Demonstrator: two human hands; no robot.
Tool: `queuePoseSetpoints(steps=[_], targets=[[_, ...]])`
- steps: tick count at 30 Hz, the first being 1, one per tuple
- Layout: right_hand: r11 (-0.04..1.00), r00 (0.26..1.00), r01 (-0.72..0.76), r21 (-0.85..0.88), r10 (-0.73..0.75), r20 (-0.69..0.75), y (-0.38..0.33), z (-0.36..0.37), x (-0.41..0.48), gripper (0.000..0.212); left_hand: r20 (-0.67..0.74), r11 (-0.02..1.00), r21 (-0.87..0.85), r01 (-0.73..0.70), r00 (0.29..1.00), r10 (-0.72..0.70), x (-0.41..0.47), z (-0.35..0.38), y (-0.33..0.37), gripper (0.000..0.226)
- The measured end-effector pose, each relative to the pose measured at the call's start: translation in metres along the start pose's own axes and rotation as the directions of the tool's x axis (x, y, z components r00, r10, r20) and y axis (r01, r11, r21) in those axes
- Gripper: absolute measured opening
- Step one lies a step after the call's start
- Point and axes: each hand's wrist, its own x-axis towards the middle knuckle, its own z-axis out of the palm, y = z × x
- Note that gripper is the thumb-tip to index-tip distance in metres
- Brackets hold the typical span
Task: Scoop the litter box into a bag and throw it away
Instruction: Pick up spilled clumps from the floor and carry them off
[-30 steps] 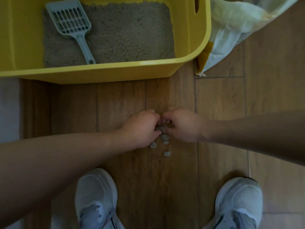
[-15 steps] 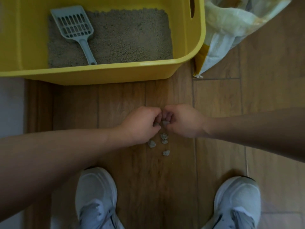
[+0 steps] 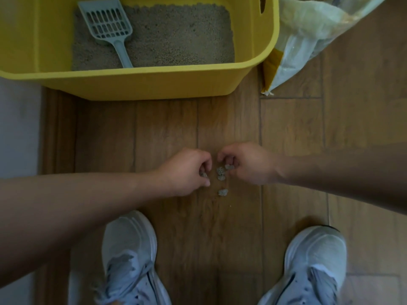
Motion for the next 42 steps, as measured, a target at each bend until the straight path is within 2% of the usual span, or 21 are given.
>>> queuePoseSetpoints(steps=[6,14,20,24,27,31,35,42], targets=[[0.992,0.993,0.079,-0.099,-0.070,0.095,-0.001,0.004,0.005,0.043,0.040,0.998,0.059,-0.006,0.999,0.004,0.002,0.010,-0.007,0.037],[0.985,0.992,0.096,-0.141,-0.084,0.093,-0.003,0.006,0.007,0.027,0.055,0.993,0.112,-0.035,0.998,0.029,0.007,0.015,-0.011,0.023],[0.990,0.994,0.095,-0.109,-0.088,0.061,-0.002,0.005,0.004,0.022,-0.004,0.999,0.031,-0.011,1.000,0.011,0.005,0.011,-0.007,0.017],[0.998,0.999,0.041,-0.047,-0.040,0.016,-0.001,0.003,0.002,0.016,-0.013,0.994,-0.091,0.067,0.998,-0.068,0.000,0.013,-0.002,0.016],[0.999,0.999,0.012,-0.033,-0.010,0.042,0.001,0.001,0.000,0.026,0.019,0.968,-0.213,0.131,0.991,-0.130,-0.004,0.019,-0.001,0.019],[0.996,0.993,0.054,-0.074,-0.046,0.111,0.000,0.002,-0.004,0.033,0.041,0.933,-0.315,0.175,0.984,-0.171,-0.012,0.037,0.004,0.024],[0.992,0.986,0.082,-0.092,-0.067,0.150,-0.002,0.007,-0.007,0.032,0.008,0.910,-0.372,0.183,0.981,-0.193,-0.017,0.050,0.009,0.026],[0.988,0.986,0.112,-0.104,-0.098,0.131,-0.002,0.012,-0.005,0.030,-0.089,0.897,-0.388,0.211,0.960,-0.265,-0.012,0.059,0.023,0.022]])
